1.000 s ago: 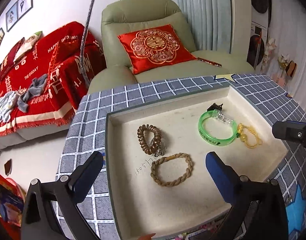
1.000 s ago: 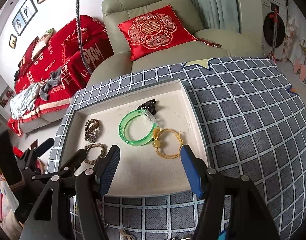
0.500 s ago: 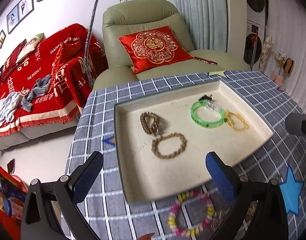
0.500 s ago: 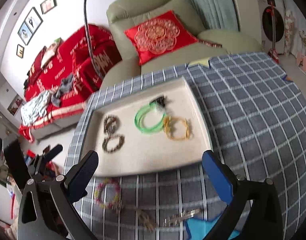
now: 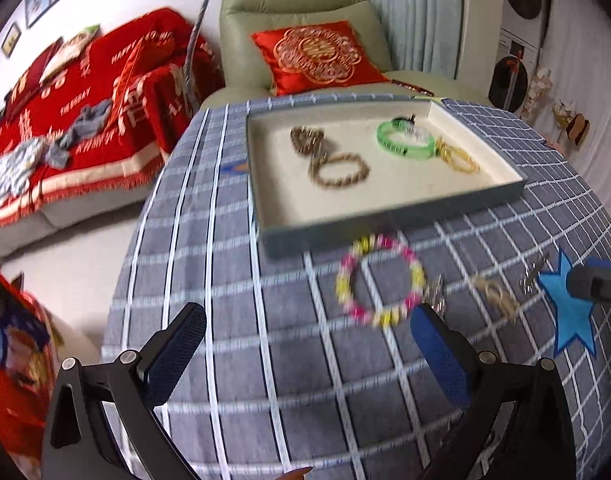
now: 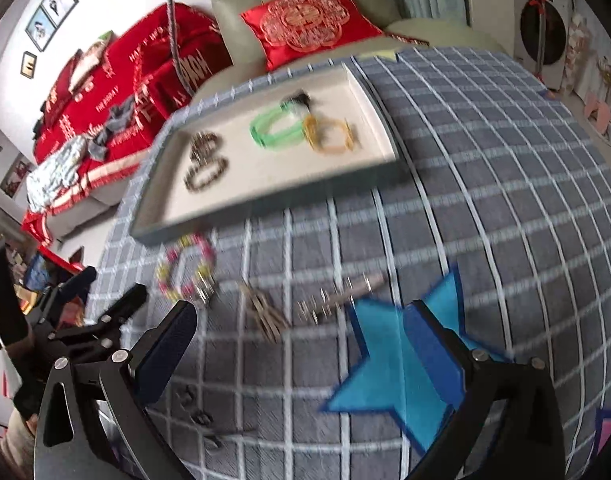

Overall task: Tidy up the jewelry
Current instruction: 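Withdraw both open grippers from the tray back over the remaining jewelry, then grasp the pink-and-yellow beaded bracelet with the left gripper while the right grasps the silver hair clip, then carry the beaded bracelet toward the tray with the left gripper while the right drops the silver clip inside, then lower the beaded bracelet into the tray and open the left gripper, then withdraw both grippers from the tray toward the heart pendant and tassel clip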

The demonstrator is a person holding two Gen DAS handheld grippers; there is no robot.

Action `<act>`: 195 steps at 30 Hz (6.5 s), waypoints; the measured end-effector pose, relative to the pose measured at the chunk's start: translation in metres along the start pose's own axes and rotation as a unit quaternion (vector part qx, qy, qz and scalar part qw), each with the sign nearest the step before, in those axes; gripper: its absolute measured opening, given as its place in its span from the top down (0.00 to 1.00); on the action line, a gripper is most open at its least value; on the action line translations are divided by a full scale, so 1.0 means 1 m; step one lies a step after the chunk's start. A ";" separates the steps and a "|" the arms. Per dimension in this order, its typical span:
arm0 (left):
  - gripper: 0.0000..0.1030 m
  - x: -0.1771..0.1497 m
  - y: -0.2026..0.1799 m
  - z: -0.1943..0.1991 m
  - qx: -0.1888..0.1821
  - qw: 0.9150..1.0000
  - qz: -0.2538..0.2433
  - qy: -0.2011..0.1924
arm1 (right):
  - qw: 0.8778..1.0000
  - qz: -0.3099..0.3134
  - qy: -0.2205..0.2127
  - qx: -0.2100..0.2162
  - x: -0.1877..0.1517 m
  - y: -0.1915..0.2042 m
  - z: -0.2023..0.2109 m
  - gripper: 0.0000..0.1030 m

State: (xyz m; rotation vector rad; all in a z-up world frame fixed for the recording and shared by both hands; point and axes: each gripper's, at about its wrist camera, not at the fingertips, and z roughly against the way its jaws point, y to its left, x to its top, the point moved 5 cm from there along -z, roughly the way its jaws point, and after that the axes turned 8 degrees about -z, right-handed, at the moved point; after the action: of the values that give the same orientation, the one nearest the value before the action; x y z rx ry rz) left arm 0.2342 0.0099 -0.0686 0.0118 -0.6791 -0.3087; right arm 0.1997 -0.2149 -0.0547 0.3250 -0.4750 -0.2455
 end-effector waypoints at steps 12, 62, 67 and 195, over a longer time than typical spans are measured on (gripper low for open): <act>0.00 -0.017 0.004 -0.015 -0.033 0.998 0.045 0.033 | 0.997 -0.027 -0.004 -0.068 -0.023 -0.028 -0.002 0.00; 0.77 0.015 -0.024 -0.004 -0.104 0.995 0.004 0.002 | 0.998 -0.038 -0.038 -0.035 -0.014 -0.022 -0.002 0.76; 0.77 0.017 -0.018 0.011 -0.113 0.993 0.011 -0.012 | 0.998 -0.035 -0.040 -0.024 -0.016 -0.019 0.005 0.76; 0.00 0.133 0.010 -0.069 0.014 0.999 0.007 -0.047 | 0.996 0.004 -0.079 0.037 0.134 0.027 -0.040 0.00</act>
State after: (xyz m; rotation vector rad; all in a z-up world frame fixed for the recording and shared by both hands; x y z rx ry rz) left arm 0.3777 -0.0248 -0.0394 0.0190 -0.7760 -0.2866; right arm 0.3387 -0.2205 -0.0241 0.3774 -0.6420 -0.2474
